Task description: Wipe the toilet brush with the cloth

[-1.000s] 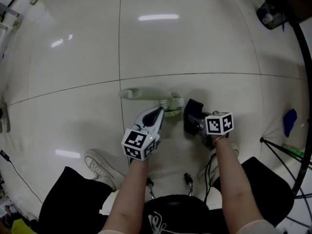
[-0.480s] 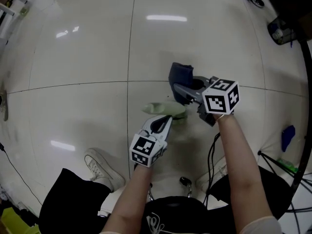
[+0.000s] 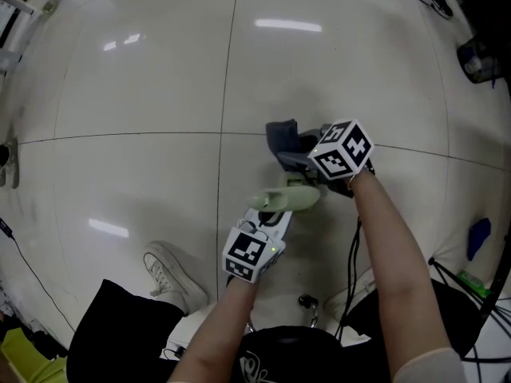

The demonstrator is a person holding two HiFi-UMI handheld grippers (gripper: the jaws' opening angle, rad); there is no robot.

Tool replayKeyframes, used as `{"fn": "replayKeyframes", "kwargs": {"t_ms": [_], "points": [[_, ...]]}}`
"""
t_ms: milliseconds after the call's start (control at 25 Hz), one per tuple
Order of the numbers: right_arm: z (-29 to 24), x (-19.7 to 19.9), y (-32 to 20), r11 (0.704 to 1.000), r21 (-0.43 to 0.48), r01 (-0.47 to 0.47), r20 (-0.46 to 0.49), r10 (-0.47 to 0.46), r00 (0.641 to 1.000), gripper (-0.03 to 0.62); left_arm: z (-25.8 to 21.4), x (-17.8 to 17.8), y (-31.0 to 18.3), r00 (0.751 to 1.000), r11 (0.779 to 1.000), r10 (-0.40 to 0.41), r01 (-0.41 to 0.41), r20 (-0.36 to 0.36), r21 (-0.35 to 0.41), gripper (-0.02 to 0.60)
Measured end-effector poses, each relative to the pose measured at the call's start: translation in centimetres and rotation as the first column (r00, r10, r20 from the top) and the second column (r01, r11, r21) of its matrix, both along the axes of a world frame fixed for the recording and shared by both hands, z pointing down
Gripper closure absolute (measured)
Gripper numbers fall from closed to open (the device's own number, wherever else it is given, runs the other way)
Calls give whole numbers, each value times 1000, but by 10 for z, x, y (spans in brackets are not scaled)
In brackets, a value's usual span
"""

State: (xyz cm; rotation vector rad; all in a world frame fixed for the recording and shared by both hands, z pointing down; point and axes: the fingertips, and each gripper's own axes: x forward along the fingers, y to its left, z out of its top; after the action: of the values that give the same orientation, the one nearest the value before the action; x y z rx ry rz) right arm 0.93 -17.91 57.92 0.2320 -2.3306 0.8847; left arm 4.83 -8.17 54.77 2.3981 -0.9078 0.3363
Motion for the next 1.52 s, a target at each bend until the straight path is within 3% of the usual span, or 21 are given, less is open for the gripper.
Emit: {"fn": "replayKeyframes", "kwargs": {"t_ms": [120, 240, 760, 880, 960, 1040, 1120, 1200, 1240, 1320, 1520], "points": [[19, 11, 7, 999, -35, 24, -31, -26, 999, 531, 0, 2, 0, 1000, 1000, 7, -8, 26, 15, 575], [33, 18, 7, 996, -84, -21, -30, 19, 999, 531, 1, 1, 1, 998, 999, 21, -23, 67, 31, 575], [61, 88, 14, 974, -146, -175, -78, 165, 983, 531, 1, 4, 1, 998, 998, 35, -38, 60, 52, 575], [63, 108, 22, 974, -116, -196, -107, 184, 977, 531, 2, 1, 0, 999, 998, 17, -20, 47, 52, 575], [54, 121, 21, 969, -34, -244, -105, 239, 965, 531, 2, 2, 0, 999, 999, 18, -20, 35, 51, 575], [24, 132, 16, 936, 85, -341, -34, 345, 938, 531, 2, 4, 3, 998, 998, 50, -51, 23, 43, 575], [-21, 136, 17, 864, 179, -470, 112, 456, 883, 531, 1, 3, 7, 997, 997, 73, -74, 10, 35, 575], [-68, 133, 31, 795, 239, -557, 266, 498, 825, 531, -6, -2, 9, 998, 997, 57, -57, -3, 61, 575], [-87, 129, 43, 774, 263, -576, 325, 491, 808, 531, -13, -5, 11, 999, 995, 46, -45, -7, 86, 575], [-115, 116, 73, 763, 293, -576, 397, 451, 799, 531, -26, -12, 13, 1000, 990, 30, -30, -3, 136, 575], [-117, 65, 149, 797, 233, -558, 418, 436, 797, 531, -49, -57, 15, 997, 980, -65, 69, -28, 189, 575]]}}
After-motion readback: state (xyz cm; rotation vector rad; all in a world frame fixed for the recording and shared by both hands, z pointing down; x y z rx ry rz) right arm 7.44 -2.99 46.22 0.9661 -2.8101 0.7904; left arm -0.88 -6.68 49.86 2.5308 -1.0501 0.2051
